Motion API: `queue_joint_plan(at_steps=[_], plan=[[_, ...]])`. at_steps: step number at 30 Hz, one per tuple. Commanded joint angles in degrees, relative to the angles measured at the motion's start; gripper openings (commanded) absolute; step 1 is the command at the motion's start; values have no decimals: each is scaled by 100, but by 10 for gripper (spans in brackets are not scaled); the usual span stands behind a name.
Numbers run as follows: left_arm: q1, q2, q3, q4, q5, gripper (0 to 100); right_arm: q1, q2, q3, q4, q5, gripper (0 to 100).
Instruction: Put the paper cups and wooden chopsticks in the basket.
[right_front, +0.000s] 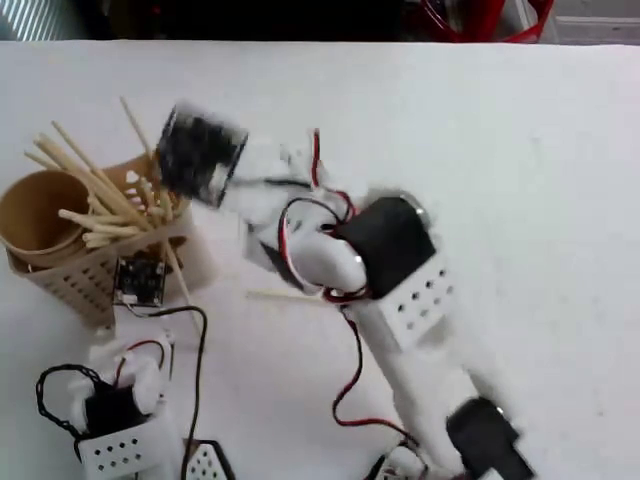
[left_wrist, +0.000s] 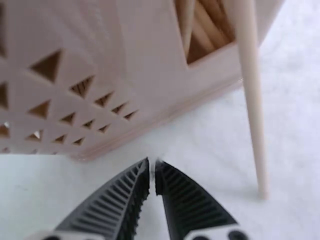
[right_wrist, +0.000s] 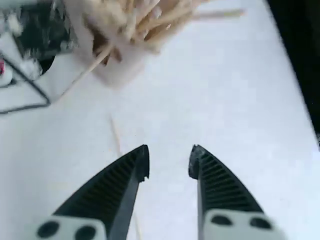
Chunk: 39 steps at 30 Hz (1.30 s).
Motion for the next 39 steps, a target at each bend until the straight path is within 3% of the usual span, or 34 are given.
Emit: queue_joint_plan(at_steps=[1, 7, 11, 16, 21, 31, 35, 39], plan=[[13, 48, -9, 0, -62, 49, 224, -1218, 2242, -514, 651, 154], [13, 48, -9, 0, -62, 49, 760, -1736, 4993, -1833, 2119, 155], [13, 48, -9, 9, -62, 49, 1042, -936, 5714, -2659, 2462, 155], [13, 48, -9, 9, -62, 49, 1156, 242, 5556, -3398, 2488, 155], [13, 48, -9, 9, -62, 49, 1033, 1121, 5248, -3477, 2488, 152], [13, 48, -9, 9, -62, 49, 1051, 1930, 5169, -3908, 2444, 147], [13, 48, -9, 9, -62, 49, 1059, 1956, 5169, -3899, 2444, 17], [13, 48, -9, 9, -62, 49, 1112, 1912, 5196, -3873, 2048, 12]])
